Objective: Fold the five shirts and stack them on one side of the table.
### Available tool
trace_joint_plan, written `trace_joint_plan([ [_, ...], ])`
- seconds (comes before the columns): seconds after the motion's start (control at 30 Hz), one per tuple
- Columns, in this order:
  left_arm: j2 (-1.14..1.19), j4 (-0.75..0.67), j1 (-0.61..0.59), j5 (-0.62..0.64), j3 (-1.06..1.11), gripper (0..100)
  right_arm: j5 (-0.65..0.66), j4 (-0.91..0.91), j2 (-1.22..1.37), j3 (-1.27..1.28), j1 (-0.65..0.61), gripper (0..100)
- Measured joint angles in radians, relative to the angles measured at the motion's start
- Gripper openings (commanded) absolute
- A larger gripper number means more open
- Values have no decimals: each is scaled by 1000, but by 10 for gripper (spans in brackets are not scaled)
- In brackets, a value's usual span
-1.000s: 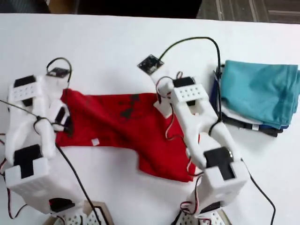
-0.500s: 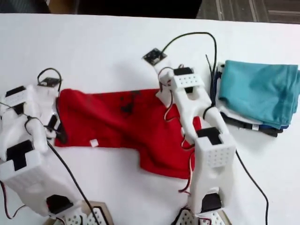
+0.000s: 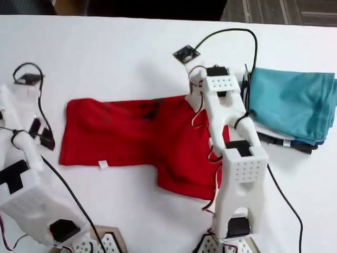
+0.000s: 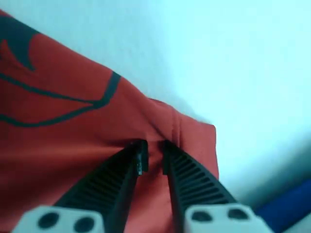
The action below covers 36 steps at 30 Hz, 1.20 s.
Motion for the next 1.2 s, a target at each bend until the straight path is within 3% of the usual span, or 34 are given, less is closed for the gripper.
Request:
trace_joint_plan([
  [0.27,2,169,143,52,-287,207,0,209,-120,-64,-126,70],
  [0.53,112,-3,250,115,-304,207,0,308,-402,209,-227,70],
  [0.7,307,-74,245,124,-351,207,15,153,-594,597,-226,70],
  [0.9,493,-54,247,167,-571,207,83,-38,-756,1019,-235,70],
  [1.2,746,60,249,167,-950,207,91,-120,-801,1212,-238,70],
])
